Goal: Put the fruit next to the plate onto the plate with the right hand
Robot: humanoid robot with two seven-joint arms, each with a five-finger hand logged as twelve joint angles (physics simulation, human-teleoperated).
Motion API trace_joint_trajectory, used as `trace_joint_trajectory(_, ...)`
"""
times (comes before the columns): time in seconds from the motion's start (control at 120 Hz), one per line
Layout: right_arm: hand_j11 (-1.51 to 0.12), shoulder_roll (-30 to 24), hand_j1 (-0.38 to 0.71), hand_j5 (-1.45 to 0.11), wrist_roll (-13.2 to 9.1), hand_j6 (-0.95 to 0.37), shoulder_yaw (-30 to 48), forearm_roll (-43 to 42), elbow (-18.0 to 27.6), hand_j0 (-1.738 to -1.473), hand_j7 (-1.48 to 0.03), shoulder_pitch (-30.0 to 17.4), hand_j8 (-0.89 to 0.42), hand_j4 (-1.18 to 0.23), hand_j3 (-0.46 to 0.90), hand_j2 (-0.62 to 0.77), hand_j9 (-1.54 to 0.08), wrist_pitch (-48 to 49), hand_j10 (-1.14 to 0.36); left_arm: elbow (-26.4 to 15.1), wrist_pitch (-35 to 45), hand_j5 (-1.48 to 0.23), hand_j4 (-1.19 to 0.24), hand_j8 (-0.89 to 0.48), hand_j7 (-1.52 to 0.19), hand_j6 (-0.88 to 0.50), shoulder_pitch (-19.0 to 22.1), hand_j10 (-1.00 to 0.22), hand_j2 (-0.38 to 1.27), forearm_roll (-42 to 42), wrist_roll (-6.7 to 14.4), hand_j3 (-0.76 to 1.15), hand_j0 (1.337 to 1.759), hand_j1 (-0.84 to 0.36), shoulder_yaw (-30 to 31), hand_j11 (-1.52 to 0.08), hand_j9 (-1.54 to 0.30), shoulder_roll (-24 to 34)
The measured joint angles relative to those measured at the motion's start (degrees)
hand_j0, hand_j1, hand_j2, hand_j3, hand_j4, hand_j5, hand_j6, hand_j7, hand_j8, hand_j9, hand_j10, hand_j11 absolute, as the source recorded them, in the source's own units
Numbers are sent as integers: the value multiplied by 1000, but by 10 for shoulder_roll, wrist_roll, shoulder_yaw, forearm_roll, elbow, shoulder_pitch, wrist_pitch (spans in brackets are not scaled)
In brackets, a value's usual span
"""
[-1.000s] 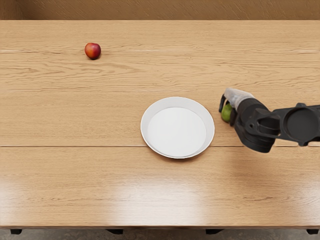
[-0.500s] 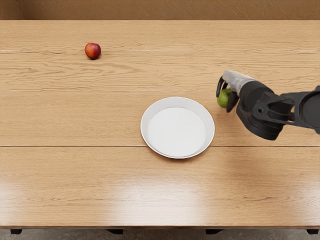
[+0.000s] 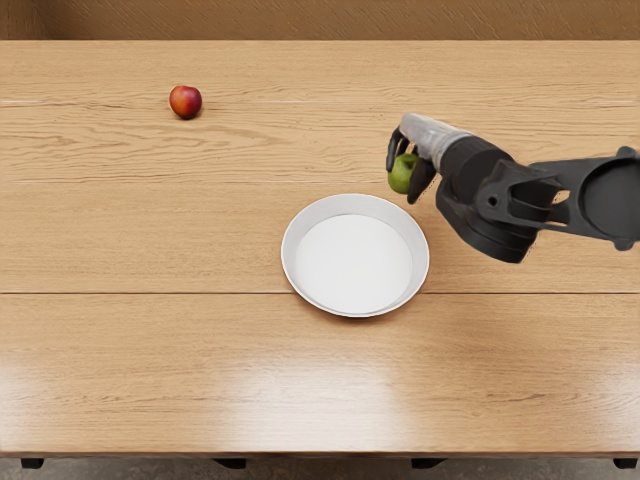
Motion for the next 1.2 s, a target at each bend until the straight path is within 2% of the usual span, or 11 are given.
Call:
trace_joint_trajectory(0.333, -1180, 61, 294, -1227, 0, -358, 13, 5, 0, -1649, -1134, -12, -305, -818, 0, 349, -1170, -4, -677, 1, 0, -20, -16, -17, -20, -17, 0, -16, 3, 0, 0, 0, 1658, 330, 0, -20, -20, 0)
trace_joint_trajectory(0.633, -1184, 89, 313, -1230, 0, -345, 14, 5, 0, -1649, -1134, -26, -297, -823, 0, 376, -1170, -6, -666, 1, 0, -20, -16, -17, -20, -17, 0, -16, 3, 0, 0, 0, 1658, 330, 0, -20, -20, 0)
trace_joint_trajectory(0.65, -1160, 89, 303, -1205, 0, -348, 14, 5, 0, -1649, -1111, -26, -297, -821, 0, 338, -1145, -6, -663, 1, 0, -20, -16, -17, -20, -17, 0, -16, 3, 0, 0, 0, 1658, 330, 0, -20, -20, 0)
trace_joint_trajectory(0.758, -689, 91, 39, -715, -1, -215, 14, -1, -2, -1653, -660, -23, -179, -488, 0, 196, -680, -4, -395, 1, 0, -21, -16, -17, -21, -17, 0, -16, 3, 0, 0, 0, 1658, 330, 0, -20, -20, 0)
trace_joint_trajectory(0.867, -405, 91, -121, -421, -1, -127, 15, -2, -3, -1655, -388, -21, -106, -287, 0, 116, -400, -4, -233, 1, 0, -21, -16, -17, -21, -17, 0, -16, 3, 0, 0, 0, 1658, 330, 0, -21, -21, 0)
trace_joint_trajectory(1.008, -202, 92, -235, -210, -1, -64, 42, 7, -4, -1657, -194, -25, -54, -144, 0, 58, -200, -3, -117, 1, 0, -21, -16, -17, -21, -17, 0, -16, 3, 0, 0, 0, 1658, 330, 0, -21, -21, 0)
trace_joint_trajectory(1.133, -110, 99, -288, -114, -1, -36, 97, 102, -14, -1657, -105, -32, -30, -78, 0, 32, -108, 21, -64, 1, 0, -21, -16, -17, -21, -17, 0, -16, 3, 0, 0, 0, 1658, 330, 0, -21, -21, 0)
trace_joint_trajectory(1.2, -79, 104, -305, -82, -1, -26, 163, 144, -35, -1657, -76, -60, -22, -57, 0, 23, -78, 77, -46, 1, 0, -21, -16, -17, -21, -17, 0, -16, 3, 0, 0, 0, 1658, 330, 0, -21, -21, 0)
